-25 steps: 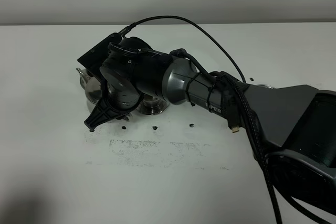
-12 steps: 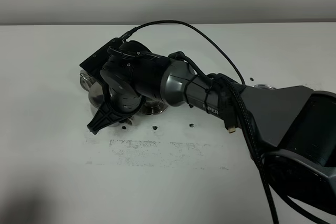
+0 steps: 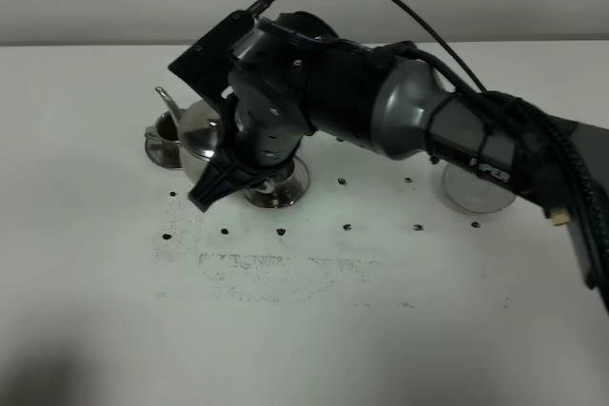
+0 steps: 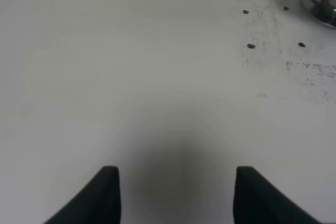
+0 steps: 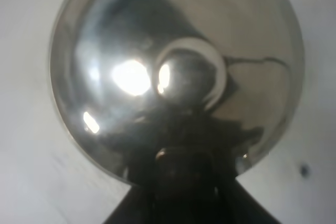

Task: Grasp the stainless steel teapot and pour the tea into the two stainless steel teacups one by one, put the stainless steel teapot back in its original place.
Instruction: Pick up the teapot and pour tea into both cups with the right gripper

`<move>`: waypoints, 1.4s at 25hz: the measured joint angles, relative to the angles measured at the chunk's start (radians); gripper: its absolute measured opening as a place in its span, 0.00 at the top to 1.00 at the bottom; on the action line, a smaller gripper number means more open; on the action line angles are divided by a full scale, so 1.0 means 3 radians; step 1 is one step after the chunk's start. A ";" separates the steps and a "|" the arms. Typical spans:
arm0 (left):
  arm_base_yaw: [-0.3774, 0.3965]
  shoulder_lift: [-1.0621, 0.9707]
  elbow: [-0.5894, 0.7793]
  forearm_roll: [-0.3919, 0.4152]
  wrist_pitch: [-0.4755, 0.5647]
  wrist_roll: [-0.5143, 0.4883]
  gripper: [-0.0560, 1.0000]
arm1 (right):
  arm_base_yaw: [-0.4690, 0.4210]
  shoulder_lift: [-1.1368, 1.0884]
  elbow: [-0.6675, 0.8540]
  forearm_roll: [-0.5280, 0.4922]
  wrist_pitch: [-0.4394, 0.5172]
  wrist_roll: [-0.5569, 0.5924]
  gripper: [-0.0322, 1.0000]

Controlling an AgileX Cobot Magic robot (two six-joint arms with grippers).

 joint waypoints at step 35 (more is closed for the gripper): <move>0.0000 0.0000 0.0000 0.0000 0.0000 0.0000 0.50 | -0.0958 0.0360 -0.0584 -0.0193 0.0223 -0.4569 0.78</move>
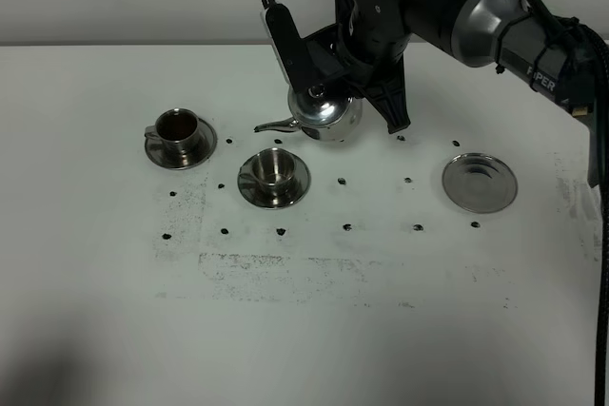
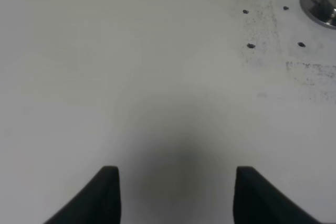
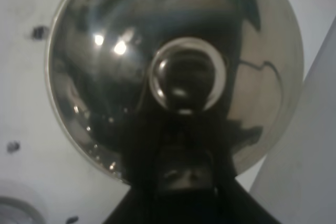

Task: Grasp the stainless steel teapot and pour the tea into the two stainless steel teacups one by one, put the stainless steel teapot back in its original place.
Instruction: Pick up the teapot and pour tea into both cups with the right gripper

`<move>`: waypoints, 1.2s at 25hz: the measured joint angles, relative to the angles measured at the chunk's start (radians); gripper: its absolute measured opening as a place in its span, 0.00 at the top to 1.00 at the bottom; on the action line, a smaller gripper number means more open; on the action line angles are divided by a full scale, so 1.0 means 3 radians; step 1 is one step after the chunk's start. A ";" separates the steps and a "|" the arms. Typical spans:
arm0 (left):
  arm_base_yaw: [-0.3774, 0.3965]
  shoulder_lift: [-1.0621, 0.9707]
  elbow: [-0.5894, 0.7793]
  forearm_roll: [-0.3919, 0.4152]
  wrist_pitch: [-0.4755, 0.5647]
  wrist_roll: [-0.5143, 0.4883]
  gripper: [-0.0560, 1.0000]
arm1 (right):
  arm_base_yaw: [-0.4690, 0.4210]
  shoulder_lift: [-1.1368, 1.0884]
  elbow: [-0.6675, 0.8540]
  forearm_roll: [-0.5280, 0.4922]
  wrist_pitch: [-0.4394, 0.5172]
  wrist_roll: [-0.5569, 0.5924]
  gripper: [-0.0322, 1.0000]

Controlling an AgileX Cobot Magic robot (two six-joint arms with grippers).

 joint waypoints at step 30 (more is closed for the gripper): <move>0.0000 0.0000 0.0000 0.0003 0.0000 0.0000 0.50 | 0.0167 0.0220 -0.0009 -0.0596 0.0054 -0.0044 0.78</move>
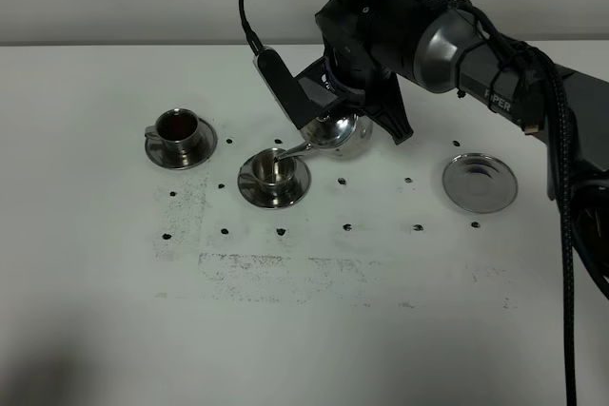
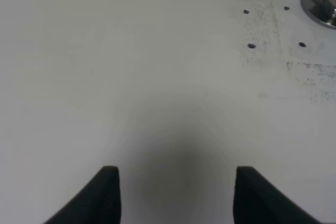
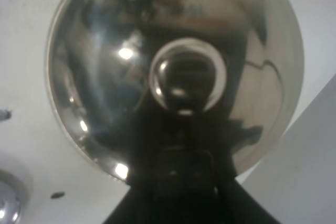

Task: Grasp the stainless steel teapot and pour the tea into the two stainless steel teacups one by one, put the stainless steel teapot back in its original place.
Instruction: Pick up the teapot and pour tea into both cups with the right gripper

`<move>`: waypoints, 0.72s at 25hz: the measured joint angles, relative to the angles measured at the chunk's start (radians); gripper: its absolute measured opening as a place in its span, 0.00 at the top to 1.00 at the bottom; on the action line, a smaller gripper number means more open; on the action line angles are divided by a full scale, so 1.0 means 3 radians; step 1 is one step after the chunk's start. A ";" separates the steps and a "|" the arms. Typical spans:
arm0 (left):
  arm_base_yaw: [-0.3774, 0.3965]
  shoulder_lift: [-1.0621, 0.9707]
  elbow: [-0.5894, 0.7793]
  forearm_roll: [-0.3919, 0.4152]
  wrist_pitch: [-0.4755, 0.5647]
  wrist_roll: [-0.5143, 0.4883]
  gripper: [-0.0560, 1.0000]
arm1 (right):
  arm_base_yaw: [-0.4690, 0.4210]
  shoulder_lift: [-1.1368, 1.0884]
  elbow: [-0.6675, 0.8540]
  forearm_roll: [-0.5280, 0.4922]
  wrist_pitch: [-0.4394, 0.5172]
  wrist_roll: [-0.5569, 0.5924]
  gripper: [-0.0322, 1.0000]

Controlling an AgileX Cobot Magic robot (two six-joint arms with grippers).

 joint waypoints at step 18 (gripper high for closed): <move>0.0000 0.0000 0.0000 0.0002 0.0000 0.0000 0.50 | 0.0100 0.0008 0.0000 -0.0400 -0.0025 0.0010 0.78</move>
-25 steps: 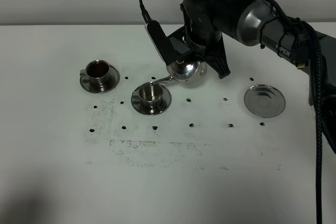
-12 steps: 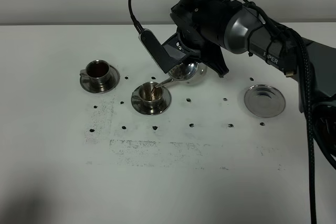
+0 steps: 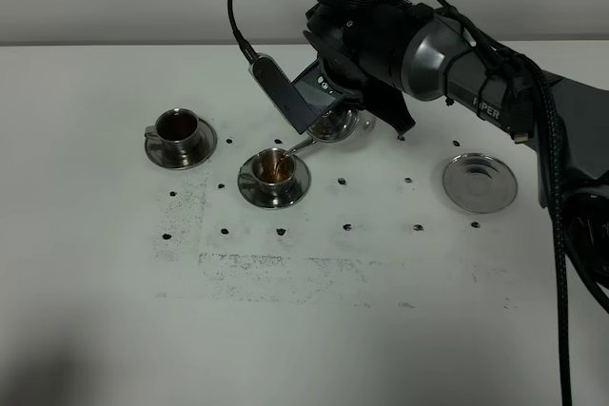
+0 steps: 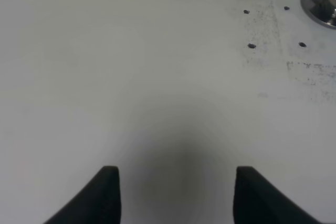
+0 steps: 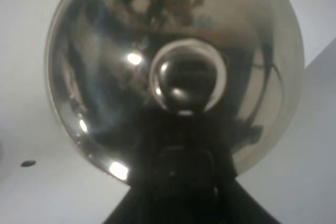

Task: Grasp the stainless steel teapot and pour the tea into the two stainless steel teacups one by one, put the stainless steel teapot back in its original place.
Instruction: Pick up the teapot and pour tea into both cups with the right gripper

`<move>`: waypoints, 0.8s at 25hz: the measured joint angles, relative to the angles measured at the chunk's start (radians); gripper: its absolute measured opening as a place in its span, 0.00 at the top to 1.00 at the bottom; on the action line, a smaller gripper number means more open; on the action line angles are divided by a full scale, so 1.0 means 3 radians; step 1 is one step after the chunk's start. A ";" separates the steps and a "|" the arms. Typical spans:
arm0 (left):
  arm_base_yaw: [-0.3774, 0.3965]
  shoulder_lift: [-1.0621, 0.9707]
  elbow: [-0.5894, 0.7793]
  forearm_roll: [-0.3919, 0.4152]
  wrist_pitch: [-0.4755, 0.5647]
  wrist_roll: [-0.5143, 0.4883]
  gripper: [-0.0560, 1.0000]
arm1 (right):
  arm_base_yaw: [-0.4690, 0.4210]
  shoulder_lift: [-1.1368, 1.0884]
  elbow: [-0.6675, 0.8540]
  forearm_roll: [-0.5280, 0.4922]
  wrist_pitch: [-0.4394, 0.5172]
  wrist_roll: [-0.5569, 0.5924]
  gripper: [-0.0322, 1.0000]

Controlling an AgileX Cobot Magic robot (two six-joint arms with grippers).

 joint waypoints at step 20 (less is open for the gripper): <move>0.0000 0.0000 0.0000 0.0000 0.0000 0.0000 0.50 | 0.0121 0.0000 0.0000 -0.0273 -0.0018 0.0087 0.78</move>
